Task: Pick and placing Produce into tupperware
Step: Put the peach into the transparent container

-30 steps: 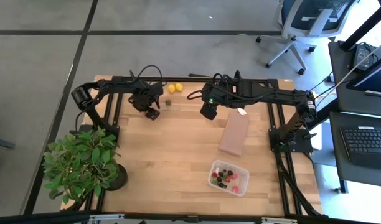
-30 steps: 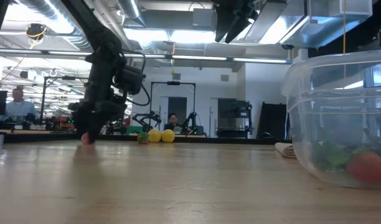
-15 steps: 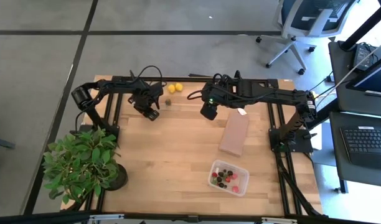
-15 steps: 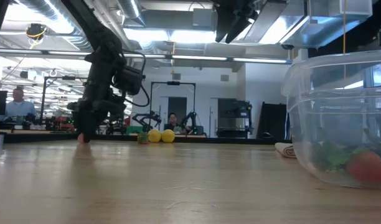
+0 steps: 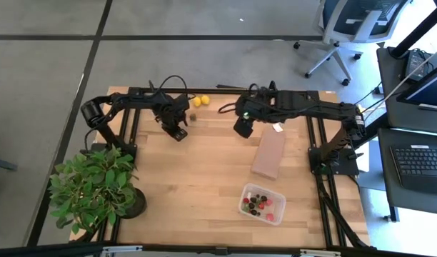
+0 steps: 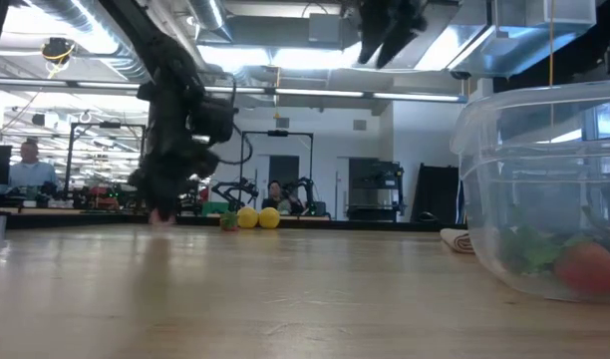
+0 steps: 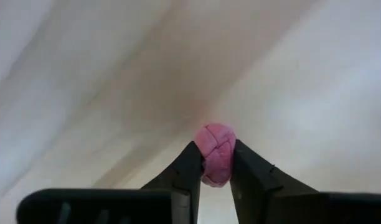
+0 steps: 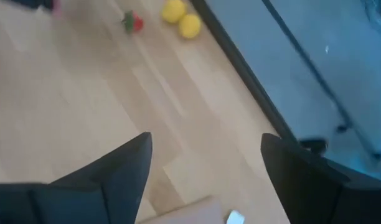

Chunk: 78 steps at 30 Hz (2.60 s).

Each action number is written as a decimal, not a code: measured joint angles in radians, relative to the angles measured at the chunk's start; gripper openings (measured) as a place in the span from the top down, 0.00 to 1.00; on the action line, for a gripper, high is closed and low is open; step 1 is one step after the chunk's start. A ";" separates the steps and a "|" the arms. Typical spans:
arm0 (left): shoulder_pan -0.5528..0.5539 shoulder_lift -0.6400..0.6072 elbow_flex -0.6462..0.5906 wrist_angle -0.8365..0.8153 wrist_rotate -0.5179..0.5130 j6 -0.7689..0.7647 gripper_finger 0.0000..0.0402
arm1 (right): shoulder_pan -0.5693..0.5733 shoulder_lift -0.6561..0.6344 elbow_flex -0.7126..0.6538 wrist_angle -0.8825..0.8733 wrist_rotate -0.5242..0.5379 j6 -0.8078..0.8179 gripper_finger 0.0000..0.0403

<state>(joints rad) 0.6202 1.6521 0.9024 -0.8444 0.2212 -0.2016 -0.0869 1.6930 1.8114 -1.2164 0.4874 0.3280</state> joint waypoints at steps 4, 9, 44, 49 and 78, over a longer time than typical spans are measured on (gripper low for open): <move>-0.040 -0.053 0.000 0.137 0.101 0.002 0.82 | -0.030 -0.092 0.000 -0.045 -0.062 0.104 0.25; -0.119 -0.151 0.001 0.362 0.196 0.050 0.84 | -0.050 -0.200 0.000 -0.068 -0.127 0.196 0.25; -0.565 -0.359 0.002 0.905 -0.239 0.189 0.84 | -0.015 -0.432 -0.644 0.936 -0.663 0.425 0.25; -0.565 -0.359 0.002 0.905 -0.239 0.189 0.80 | -0.007 -0.432 -0.739 1.073 -0.619 0.424 0.25; -0.564 -0.358 0.002 0.914 -0.317 0.301 0.82 | 0.001 -0.220 -0.788 1.424 -0.630 0.637 0.26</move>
<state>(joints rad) 0.0563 1.2938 0.9039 0.0696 -0.0962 0.0992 -0.0864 1.4731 1.0233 0.2073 -0.1425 0.9646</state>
